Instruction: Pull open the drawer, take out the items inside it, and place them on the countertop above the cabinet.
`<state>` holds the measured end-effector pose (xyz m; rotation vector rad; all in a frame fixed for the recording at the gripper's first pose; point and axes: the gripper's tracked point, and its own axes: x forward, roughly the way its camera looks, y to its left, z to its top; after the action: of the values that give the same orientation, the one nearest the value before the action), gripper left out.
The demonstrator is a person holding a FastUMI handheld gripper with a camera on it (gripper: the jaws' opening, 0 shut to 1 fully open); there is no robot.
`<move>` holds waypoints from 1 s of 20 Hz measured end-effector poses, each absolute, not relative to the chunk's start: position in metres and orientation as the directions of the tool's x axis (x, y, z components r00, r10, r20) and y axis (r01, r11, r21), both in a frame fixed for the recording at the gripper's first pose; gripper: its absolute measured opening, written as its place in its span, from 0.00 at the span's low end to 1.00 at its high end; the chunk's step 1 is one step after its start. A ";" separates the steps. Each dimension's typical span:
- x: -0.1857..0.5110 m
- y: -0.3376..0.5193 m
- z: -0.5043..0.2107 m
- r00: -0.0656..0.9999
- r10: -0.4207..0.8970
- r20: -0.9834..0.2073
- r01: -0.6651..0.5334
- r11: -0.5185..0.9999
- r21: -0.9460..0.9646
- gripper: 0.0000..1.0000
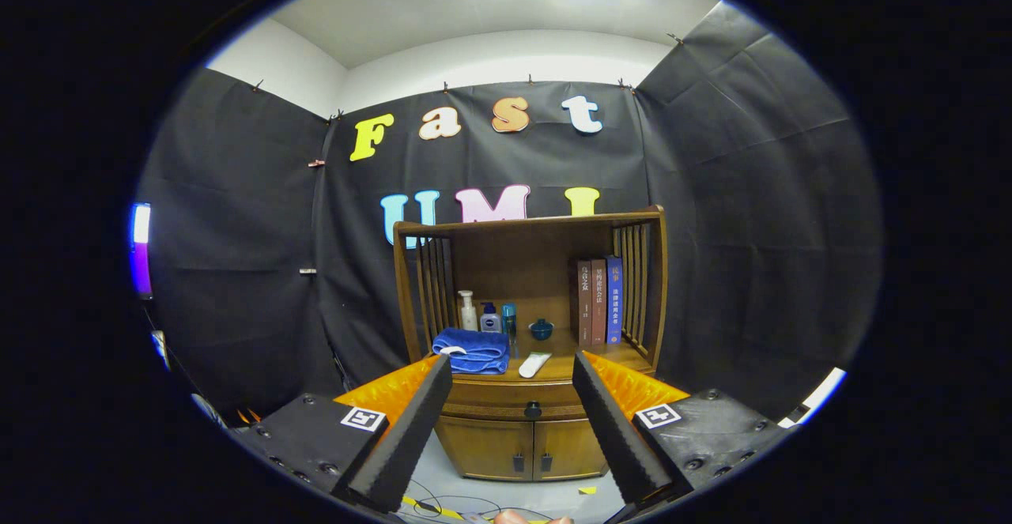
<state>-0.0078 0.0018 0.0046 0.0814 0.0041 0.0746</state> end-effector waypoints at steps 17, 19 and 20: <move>-0.014 0.001 0.012 0.997 0.069 0.028 -0.071 0.995 0.076 0.99; -0.014 0.003 0.012 0.997 0.073 0.029 -0.075 0.994 0.077 0.99; -0.015 0.003 0.012 0.997 0.074 0.029 -0.076 0.994 0.075 0.99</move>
<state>-0.0149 0.0034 0.0124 0.0758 -0.0263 0.0748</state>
